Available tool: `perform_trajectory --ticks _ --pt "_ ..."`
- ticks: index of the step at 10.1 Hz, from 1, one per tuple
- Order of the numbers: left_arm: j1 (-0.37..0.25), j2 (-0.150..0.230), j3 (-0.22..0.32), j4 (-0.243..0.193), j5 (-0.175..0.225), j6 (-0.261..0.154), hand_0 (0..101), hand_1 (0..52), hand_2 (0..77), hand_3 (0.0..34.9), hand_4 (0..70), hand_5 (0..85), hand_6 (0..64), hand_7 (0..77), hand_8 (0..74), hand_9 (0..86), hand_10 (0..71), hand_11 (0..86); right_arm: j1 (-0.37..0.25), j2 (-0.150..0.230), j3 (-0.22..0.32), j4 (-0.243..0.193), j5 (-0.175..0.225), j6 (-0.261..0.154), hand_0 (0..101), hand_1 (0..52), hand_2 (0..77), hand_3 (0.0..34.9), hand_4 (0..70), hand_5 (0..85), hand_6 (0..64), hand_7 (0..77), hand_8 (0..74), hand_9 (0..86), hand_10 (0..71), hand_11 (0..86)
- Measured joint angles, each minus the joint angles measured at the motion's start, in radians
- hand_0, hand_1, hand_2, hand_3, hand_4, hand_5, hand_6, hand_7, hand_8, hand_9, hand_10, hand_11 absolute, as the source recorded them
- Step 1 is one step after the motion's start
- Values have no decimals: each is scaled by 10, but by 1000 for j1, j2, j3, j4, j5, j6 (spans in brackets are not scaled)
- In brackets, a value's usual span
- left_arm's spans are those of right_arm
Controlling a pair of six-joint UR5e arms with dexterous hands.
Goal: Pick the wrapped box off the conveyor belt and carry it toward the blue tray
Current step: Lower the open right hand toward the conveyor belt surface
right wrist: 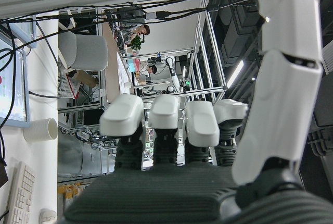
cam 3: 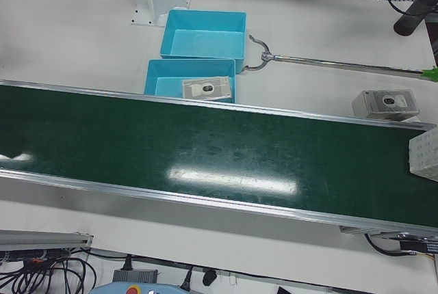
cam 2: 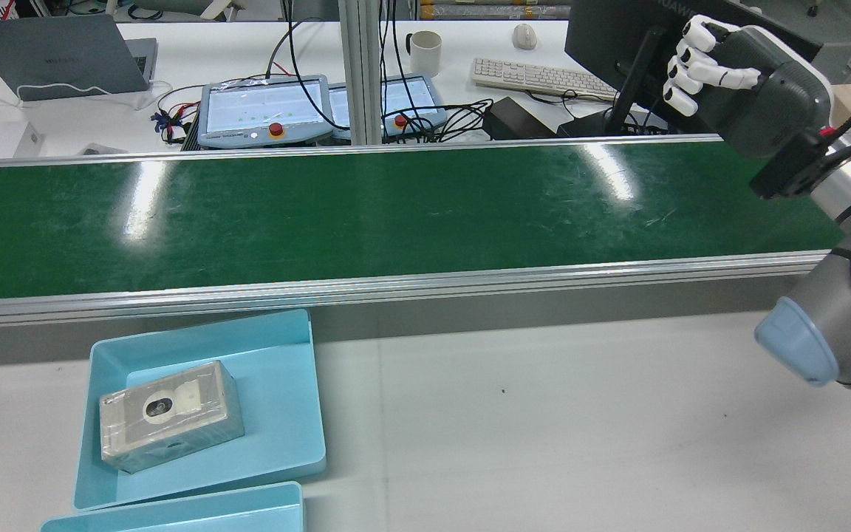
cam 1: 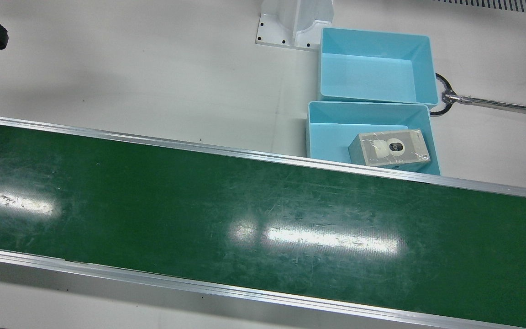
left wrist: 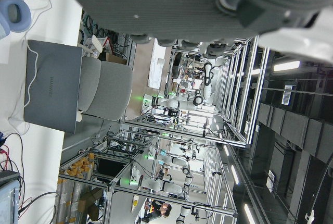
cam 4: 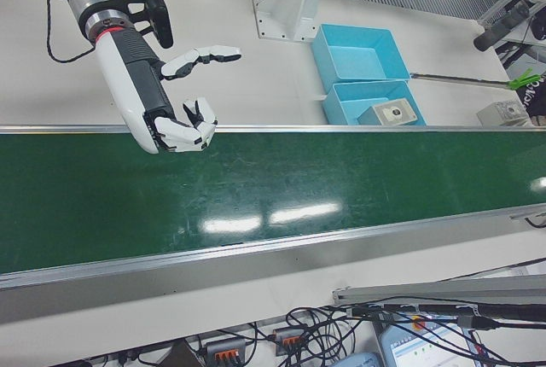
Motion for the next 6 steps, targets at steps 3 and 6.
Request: perform_trajectory --ticks 3,6 --pt "0 0 0 0 0 0 0 0 11 0 0 11 0 5 5 0 0 0 -4 0 4 3 -22 -7 476 22 158 0 344 633 616 654 556 638 633 627" --pt "0 0 0 0 0 0 0 0 5 0 0 11 0 5 5 0 5 0 -1 -3 5 3 -36 -9 480 196 180 6 93 322 415 376 278 355 365 349"
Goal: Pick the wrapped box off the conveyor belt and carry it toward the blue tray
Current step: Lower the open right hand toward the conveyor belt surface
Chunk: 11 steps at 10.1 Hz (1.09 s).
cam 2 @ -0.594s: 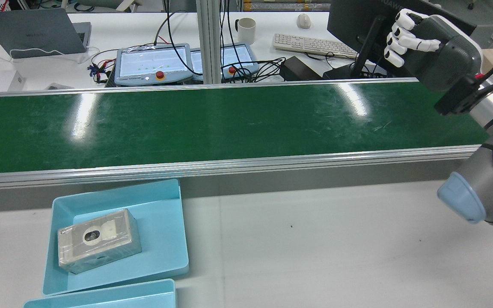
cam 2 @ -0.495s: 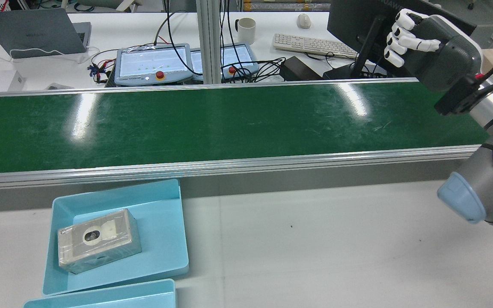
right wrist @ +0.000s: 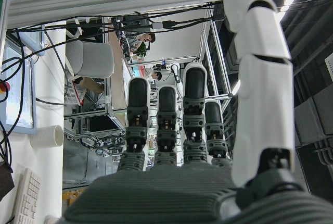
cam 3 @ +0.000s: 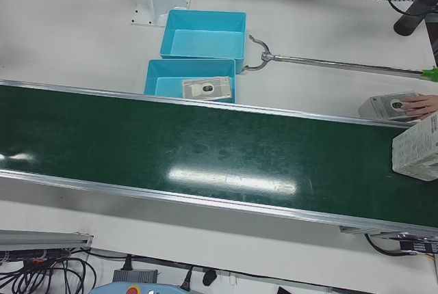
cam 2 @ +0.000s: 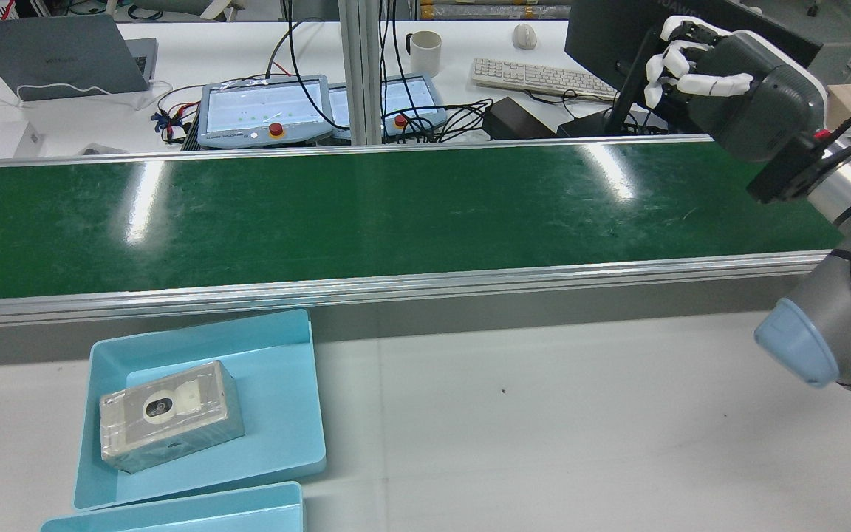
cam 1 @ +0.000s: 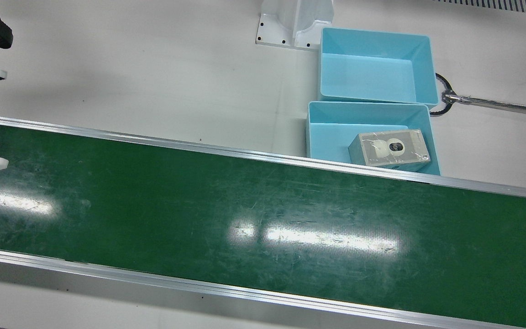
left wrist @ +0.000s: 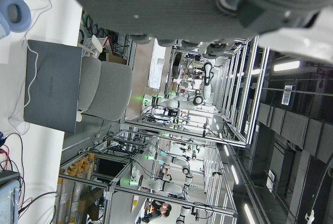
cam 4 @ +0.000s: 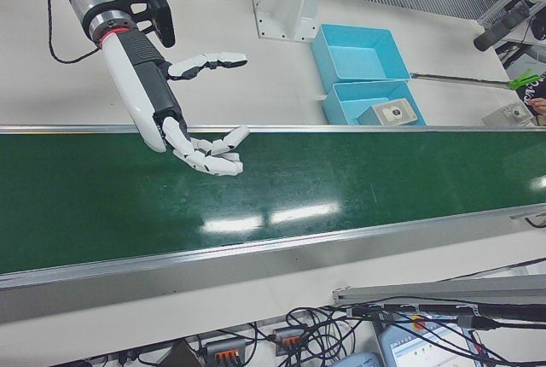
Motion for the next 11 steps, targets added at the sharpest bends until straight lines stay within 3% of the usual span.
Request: perform_trajectory --ticks 1,2,3,4,5,6,7,11 --pt "0 0 0 0 0 0 0 0 5 0 0 11 0 5 5 0 5 0 -3 -2 -1 0 -5 -2 479 136 153 40 27 224 338 289 180 256 273 256" --pt "0 0 0 0 0 0 0 0 11 0 0 11 0 5 5 0 5 0 -7 -3 -5 0 -8 -4 480 136 147 71 33 164 142 109 0 54 38 114" --pt "0 0 0 0 0 0 0 0 11 0 0 11 0 5 5 0 5 0 -14 -3 -9 0 -10 -5 480 136 147 71 33 164 142 109 0 54 38 114" --pt "0 0 0 0 0 0 0 0 11 0 0 11 0 5 5 0 5 5 -23 -4 -13 0 -10 -6 469 115 120 73 33 164 44 153 0 65 104 147" --pt "0 0 0 0 0 0 0 0 5 0 0 11 0 5 5 0 0 5 -29 -5 -16 0 -11 -7 451 65 60 72 33 164 0 164 0 65 93 147" --pt "0 0 0 0 0 0 0 0 5 0 0 11 0 5 5 0 0 5 -34 -5 -17 0 -12 -7 379 33 22 72 60 164 33 169 0 76 98 147" --pt "0 0 0 0 0 0 0 0 11 0 0 11 0 5 5 0 0 5 -39 -6 -17 0 -12 -7 379 33 22 72 60 180 27 169 65 71 98 147" --pt "0 0 0 0 0 0 0 0 11 0 0 11 0 5 5 0 5 0 -56 -11 -12 2 -15 -6 387 44 33 73 60 169 27 169 71 76 98 147"
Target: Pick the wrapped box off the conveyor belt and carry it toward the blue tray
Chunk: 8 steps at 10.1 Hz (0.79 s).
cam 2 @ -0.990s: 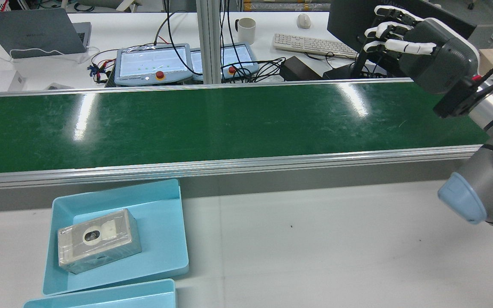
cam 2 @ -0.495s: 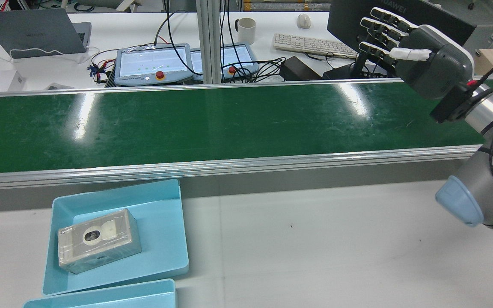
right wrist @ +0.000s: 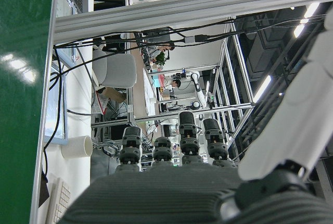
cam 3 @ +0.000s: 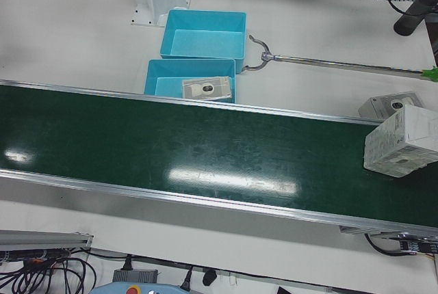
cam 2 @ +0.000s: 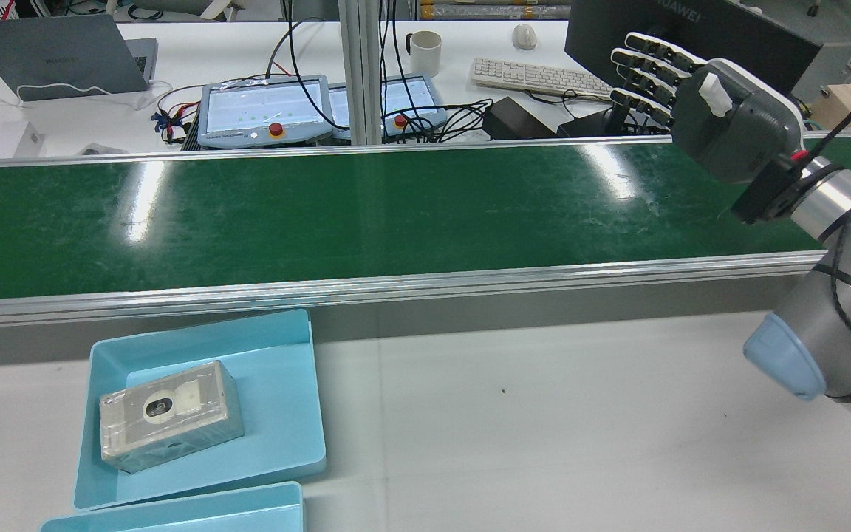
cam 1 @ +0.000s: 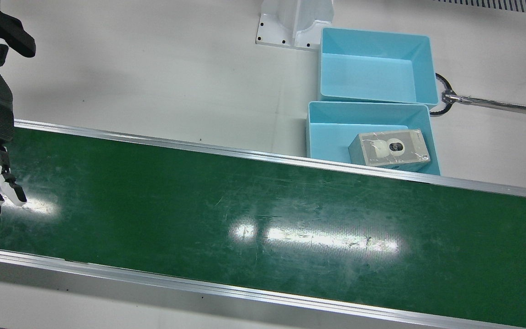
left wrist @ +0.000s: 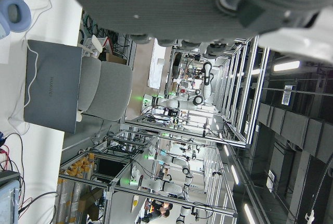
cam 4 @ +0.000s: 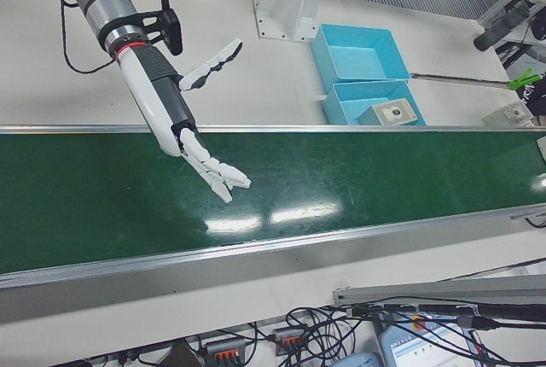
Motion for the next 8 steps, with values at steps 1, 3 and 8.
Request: perform_trajectory --ticks 1,3,8 --pt "0 0 0 0 0 0 0 0 11 0 0 11 0 5 5 0 5 0 -5 -4 2 4 0 0 387 38 33 72 60 164 16 175 71 76 98 153" --pt "0 0 0 0 0 0 0 0 11 0 0 11 0 5 5 0 5 0 -13 -9 4 16 -1 3 384 33 33 59 60 158 22 169 82 82 120 175" --pt "0 0 0 0 0 0 0 0 11 0 0 11 0 5 5 0 5 0 -11 -16 9 22 1 20 396 60 55 19 104 180 38 191 82 93 120 175"
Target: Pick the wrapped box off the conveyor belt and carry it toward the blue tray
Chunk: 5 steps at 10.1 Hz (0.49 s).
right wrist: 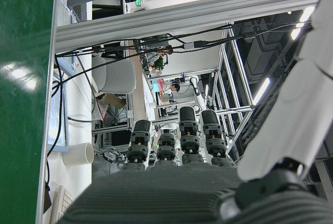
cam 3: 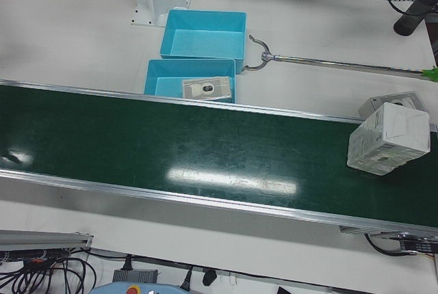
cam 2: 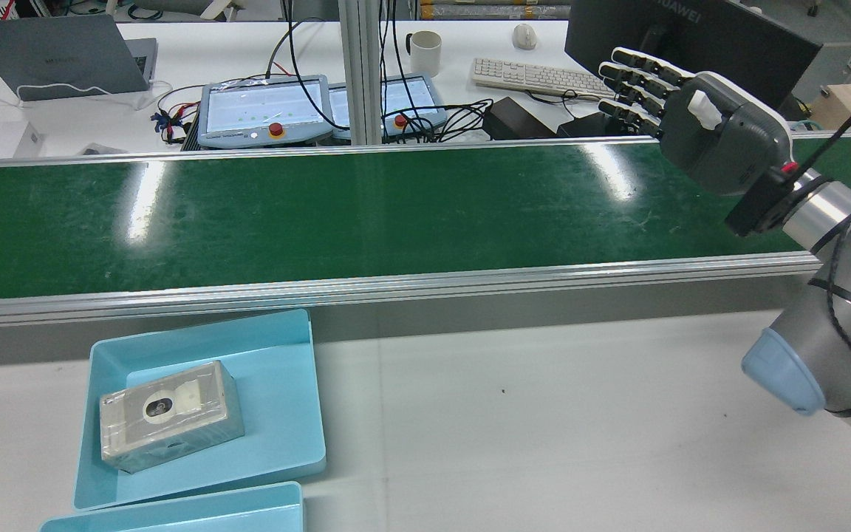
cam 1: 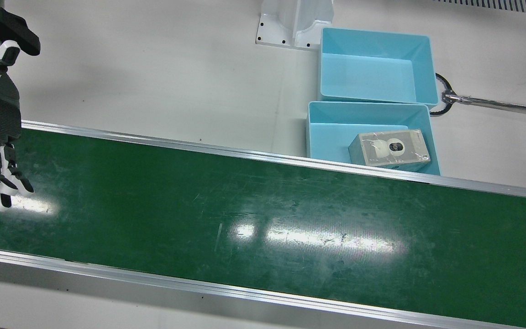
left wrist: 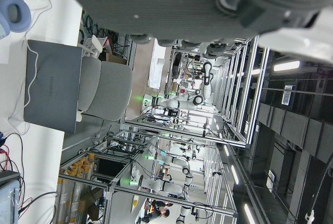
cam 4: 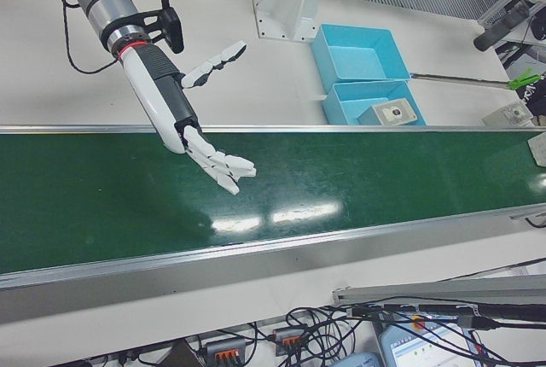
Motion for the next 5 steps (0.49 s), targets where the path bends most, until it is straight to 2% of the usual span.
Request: perform_trajectory --ticks 5 --pt "0 0 0 0 0 0 0 0 5 0 0 11 0 5 5 0 5 0 1 -11 0 0 1 6 416 60 76 19 125 202 60 213 87 104 120 175"
